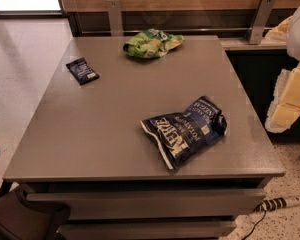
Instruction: Move blue chip bag near rxbar blueberry
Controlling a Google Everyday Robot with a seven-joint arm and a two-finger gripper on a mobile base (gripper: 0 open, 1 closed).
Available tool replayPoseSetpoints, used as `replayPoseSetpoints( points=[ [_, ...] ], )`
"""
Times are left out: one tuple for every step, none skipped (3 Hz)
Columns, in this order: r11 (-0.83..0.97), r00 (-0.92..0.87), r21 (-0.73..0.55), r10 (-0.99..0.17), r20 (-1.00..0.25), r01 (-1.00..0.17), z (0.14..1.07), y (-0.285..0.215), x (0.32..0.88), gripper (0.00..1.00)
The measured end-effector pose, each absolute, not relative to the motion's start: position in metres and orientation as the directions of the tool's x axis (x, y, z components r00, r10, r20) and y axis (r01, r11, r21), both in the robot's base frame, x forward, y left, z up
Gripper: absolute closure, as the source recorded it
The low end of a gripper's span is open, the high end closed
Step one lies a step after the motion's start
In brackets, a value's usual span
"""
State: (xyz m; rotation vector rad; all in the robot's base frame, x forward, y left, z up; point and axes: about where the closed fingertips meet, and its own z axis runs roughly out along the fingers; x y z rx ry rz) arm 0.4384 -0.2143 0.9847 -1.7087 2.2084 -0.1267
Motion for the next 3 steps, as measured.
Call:
replayPoseSetpoints(
  points=[
    [0.266, -0.209, -0.279, -0.954, -0.216, -0.923, 0.984, -0.213, 0.44, 0.0],
    [0.247, -0.187, -0.287, -0.957, -0.221, -0.926, 0.982, -0.208, 0.446, 0.0],
    [0.16, -0.125, -0.245, -0.98, -0.152, -0.956, 0.949, -0.178, 0.465, 0.0]
  ],
)
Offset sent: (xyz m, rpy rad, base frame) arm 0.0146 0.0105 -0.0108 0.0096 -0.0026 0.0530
